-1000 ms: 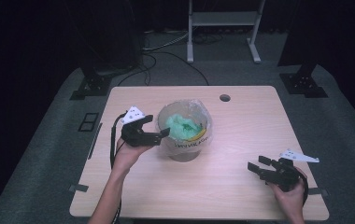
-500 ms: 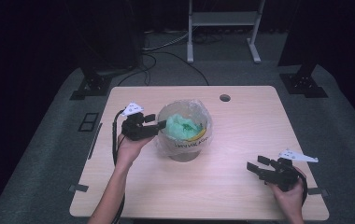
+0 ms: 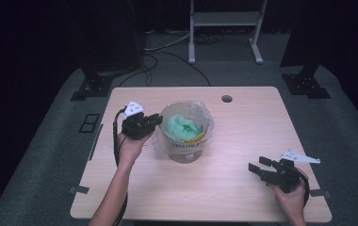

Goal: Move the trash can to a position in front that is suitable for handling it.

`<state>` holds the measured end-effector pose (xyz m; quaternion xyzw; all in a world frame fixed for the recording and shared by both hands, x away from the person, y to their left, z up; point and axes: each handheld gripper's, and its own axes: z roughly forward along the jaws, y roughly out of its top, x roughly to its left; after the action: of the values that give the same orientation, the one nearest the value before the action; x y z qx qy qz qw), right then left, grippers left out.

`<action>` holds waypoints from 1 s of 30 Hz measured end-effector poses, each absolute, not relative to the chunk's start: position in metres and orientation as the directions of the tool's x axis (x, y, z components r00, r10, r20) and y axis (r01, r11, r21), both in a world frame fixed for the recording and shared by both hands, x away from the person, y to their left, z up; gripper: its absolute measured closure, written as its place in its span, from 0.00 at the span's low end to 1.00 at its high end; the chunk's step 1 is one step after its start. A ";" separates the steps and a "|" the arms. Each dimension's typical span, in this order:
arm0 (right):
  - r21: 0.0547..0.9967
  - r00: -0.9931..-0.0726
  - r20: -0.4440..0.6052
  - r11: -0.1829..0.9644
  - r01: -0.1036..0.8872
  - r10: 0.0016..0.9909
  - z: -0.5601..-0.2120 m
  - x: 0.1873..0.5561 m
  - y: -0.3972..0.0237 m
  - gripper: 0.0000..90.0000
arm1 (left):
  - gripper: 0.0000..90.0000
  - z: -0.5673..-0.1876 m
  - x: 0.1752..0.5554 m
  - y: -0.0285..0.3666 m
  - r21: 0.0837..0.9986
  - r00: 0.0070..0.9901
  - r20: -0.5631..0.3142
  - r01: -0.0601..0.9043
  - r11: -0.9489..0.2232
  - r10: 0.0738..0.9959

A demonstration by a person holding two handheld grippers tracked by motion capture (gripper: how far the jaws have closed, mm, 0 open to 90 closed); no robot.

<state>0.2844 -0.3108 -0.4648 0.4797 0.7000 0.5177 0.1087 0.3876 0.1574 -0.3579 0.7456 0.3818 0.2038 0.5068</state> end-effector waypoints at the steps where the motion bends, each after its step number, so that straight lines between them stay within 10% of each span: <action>1: 0.828 -0.515 0.346 0.003 0.560 0.784 -0.465 0.285 -0.310 0.33 | 0.89 -0.356 0.387 0.158 0.915 0.622 -0.066 0.350 -0.201 0.780; 30: 0.859 -0.601 0.310 0.055 0.510 0.737 -0.388 0.333 -0.273 0.31 | 0.99 -0.345 0.388 0.159 0.933 0.669 -0.094 0.317 -0.169 0.738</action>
<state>0.3328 -0.2734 -0.3882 0.4337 0.7184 0.5333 0.1065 0.3880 0.1585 -0.3447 0.7388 0.3568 0.1960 0.5370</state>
